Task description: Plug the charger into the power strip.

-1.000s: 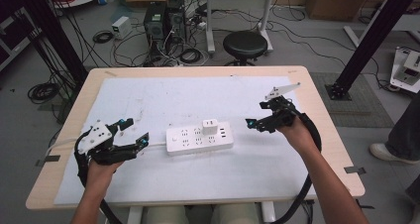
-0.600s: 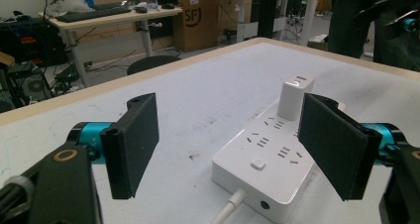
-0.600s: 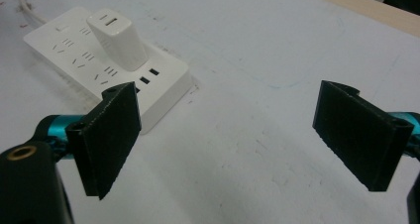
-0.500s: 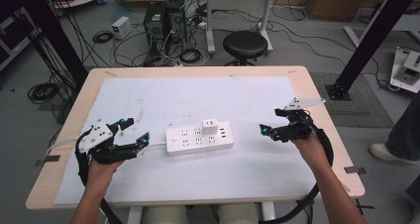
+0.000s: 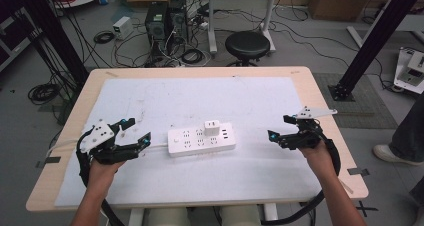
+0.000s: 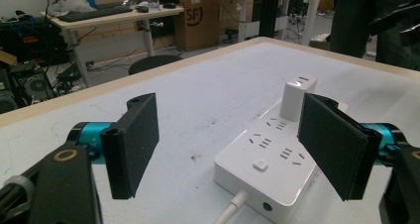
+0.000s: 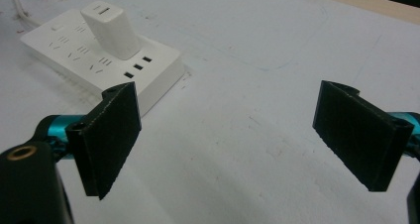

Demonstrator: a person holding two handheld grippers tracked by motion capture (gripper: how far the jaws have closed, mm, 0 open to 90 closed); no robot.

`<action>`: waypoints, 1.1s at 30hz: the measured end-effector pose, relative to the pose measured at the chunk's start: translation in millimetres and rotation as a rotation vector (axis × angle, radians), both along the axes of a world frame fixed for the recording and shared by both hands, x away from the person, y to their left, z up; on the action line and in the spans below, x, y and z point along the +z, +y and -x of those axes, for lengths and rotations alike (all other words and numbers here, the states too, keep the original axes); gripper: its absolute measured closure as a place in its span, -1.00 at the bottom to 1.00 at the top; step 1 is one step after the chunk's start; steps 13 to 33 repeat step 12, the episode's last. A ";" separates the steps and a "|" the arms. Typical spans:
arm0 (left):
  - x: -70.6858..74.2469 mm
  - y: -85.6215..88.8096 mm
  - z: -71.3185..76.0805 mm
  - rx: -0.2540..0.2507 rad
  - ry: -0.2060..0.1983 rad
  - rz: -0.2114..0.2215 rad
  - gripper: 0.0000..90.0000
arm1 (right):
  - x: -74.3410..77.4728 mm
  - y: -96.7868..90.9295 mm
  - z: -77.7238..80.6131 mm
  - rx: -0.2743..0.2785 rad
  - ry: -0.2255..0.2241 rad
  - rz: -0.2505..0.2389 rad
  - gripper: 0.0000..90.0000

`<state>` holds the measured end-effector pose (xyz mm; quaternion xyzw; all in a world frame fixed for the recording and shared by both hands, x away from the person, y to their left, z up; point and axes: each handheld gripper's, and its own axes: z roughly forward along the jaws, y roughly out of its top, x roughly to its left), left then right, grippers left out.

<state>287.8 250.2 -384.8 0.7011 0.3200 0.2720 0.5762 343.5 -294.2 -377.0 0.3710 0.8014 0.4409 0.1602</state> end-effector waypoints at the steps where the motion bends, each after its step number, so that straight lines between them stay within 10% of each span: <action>1: 0.2 0.0 0.1 0.000 -0.001 0.001 -0.47 | -0.6 -0.5 0.3 -0.001 0.002 0.001 -0.74; 33: -0.6 1.3 0.2 0.003 -0.004 0.005 -0.47 | -3.2 -3.2 2.1 -0.010 0.001 -0.014 -0.74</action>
